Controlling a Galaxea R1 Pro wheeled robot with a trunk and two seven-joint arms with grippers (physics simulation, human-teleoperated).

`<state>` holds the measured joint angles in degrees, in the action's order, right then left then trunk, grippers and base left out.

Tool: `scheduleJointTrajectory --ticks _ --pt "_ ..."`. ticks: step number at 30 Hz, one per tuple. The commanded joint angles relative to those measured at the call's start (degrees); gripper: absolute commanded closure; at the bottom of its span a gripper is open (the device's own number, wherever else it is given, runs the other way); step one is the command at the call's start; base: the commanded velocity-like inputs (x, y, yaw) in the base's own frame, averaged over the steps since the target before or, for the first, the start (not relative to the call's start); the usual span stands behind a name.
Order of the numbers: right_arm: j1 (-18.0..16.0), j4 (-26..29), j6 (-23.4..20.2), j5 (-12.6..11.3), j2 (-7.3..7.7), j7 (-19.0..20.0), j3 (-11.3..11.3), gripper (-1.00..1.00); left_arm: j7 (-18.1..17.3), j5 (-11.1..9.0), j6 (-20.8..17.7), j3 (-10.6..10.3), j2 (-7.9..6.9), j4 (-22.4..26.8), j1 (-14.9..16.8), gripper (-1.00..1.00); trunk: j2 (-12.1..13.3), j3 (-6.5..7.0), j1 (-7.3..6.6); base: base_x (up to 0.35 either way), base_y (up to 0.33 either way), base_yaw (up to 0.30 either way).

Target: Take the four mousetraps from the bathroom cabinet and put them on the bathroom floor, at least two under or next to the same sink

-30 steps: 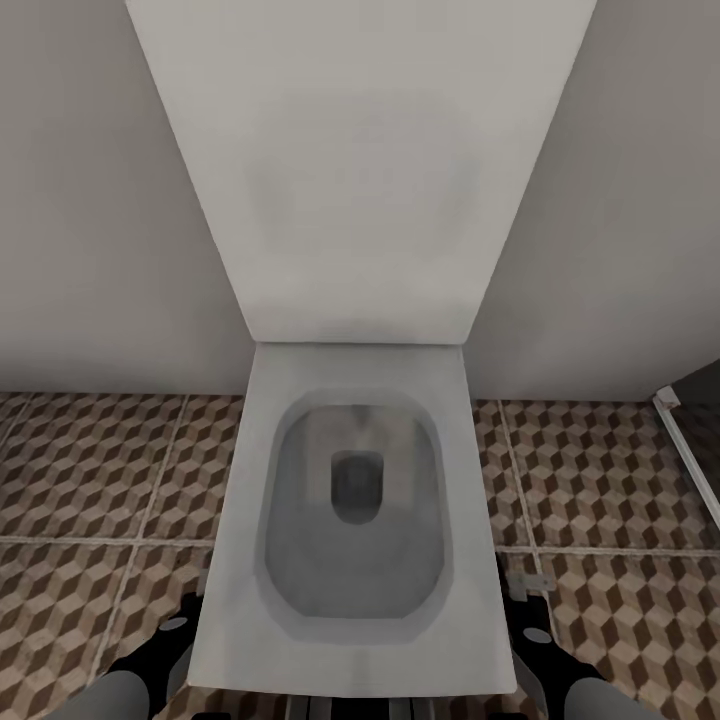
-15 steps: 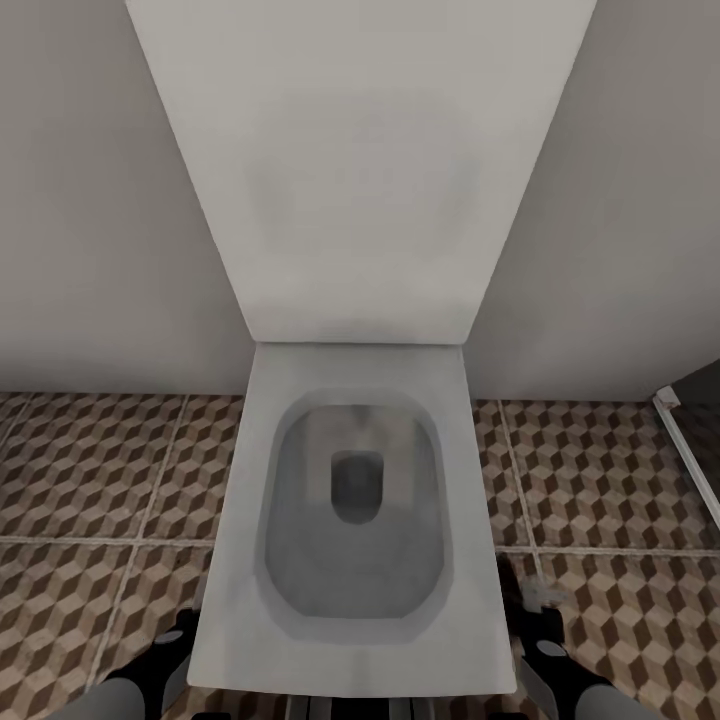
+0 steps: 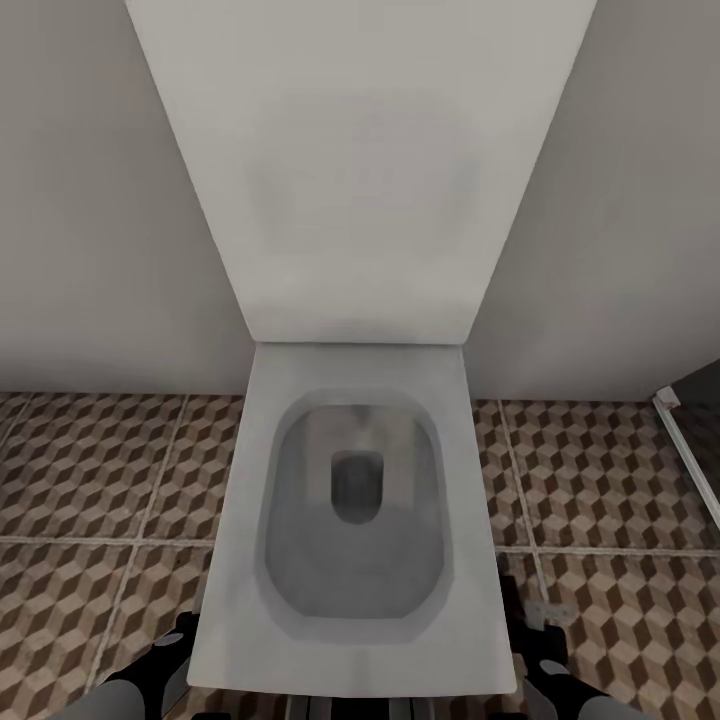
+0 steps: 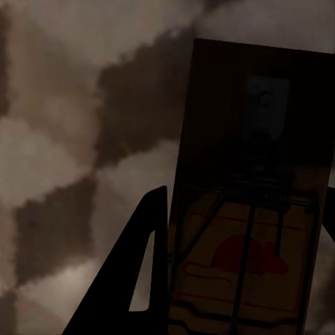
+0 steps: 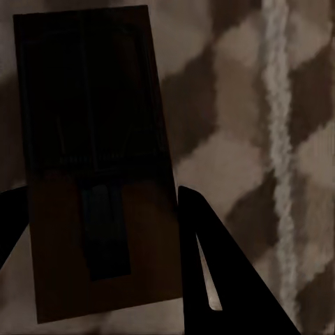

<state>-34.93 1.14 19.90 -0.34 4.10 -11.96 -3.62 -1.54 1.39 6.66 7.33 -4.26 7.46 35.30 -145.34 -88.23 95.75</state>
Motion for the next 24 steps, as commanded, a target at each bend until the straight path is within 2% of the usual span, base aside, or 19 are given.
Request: scheduleJointTrajectory --ticks 1,8,24 --pt "0.0 -0.4 0.4 -0.3 -0.06 0.3 0.5 1.00 0.1 0.3 0.2 0.3 0.00 -0.1 0.0 1.00 0.0 -0.04 0.00 0.000 0.000 0.000" --pt "0.0 -0.8 0.6 -0.2 -0.25 2.0 0.5 1.00 0.1 0.3 1.0 0.7 -0.11 -0.1 0.0 1.00 0.0 -0.04 0.00 0.000 0.000 0.000" --pt "0.0 -0.8 0.7 0.0 -0.57 2.2 0.6 1.00 0.2 0.3 2.2 0.8 -0.73 -0.2 0.0 1.00 0.0 -0.04 0.00 0.000 0.000 0.000"
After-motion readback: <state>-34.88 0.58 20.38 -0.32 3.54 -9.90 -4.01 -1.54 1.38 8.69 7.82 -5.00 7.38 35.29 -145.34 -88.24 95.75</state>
